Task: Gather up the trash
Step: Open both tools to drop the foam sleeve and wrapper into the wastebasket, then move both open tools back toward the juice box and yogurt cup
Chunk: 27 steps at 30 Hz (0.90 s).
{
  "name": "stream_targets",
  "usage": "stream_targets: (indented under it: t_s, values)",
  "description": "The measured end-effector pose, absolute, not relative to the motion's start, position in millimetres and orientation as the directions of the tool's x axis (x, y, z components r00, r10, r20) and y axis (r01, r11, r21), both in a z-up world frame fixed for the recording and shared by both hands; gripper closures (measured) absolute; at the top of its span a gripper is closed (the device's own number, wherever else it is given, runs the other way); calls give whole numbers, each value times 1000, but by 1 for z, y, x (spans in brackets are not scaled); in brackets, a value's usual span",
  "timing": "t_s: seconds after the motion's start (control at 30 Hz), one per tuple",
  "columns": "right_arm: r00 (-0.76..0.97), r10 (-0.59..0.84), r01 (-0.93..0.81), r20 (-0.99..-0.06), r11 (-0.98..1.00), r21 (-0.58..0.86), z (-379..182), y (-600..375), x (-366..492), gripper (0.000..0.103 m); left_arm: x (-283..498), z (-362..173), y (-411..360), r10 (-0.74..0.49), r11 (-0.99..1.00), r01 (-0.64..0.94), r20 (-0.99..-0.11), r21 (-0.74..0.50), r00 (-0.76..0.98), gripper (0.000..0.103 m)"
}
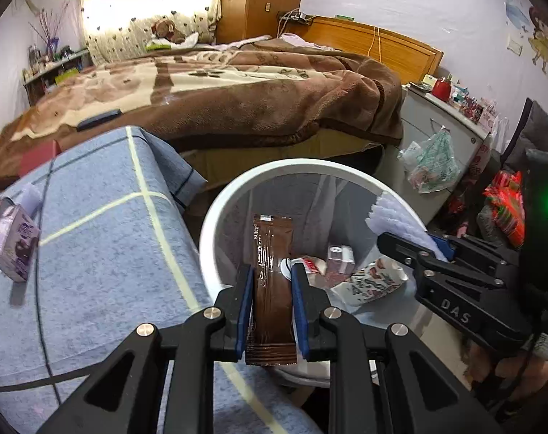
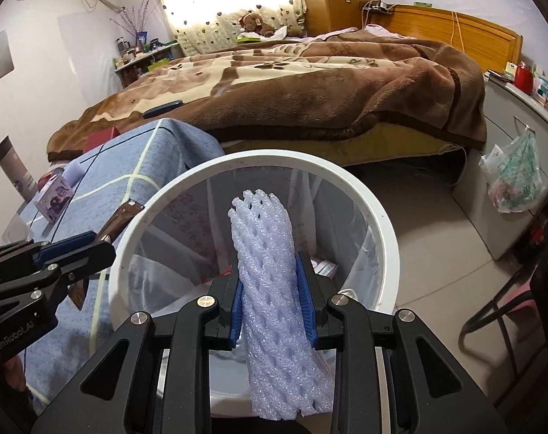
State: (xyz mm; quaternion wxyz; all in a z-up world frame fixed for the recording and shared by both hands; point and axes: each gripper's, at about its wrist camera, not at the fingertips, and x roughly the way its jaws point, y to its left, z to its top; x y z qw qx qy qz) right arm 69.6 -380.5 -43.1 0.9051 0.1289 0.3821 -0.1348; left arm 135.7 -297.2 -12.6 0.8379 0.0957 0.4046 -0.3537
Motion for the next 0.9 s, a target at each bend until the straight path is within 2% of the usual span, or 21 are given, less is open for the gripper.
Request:
stream_targets:
  t_s: [0.07,0.1,0.13,0.2,0.9]
  values:
    - [666,-150,350,-731,928,128,-44,-384,70,68,138,-13,-297,-507,740,661,-751,-126,423,78]
    - [664,-150,351,-733,928,128,-44,-385,70,60,138,-13,-297,-503,741,661,-750,-118,429,71]
    - [665,-150,351,-732,927,129,-44,-384,70,50,137,-13,-297,-503,741,662,-749,-117,431,58]
    - [668,-154,357,-728,925,132,-43,-386,68,45,138,-13,-296,-509,741,659,-748,-129,426,49]
    - [709,-159,346,-687,927,143,-26,-367,67,45,143,5,-232,-479,815,563,-705,-137,522,44]
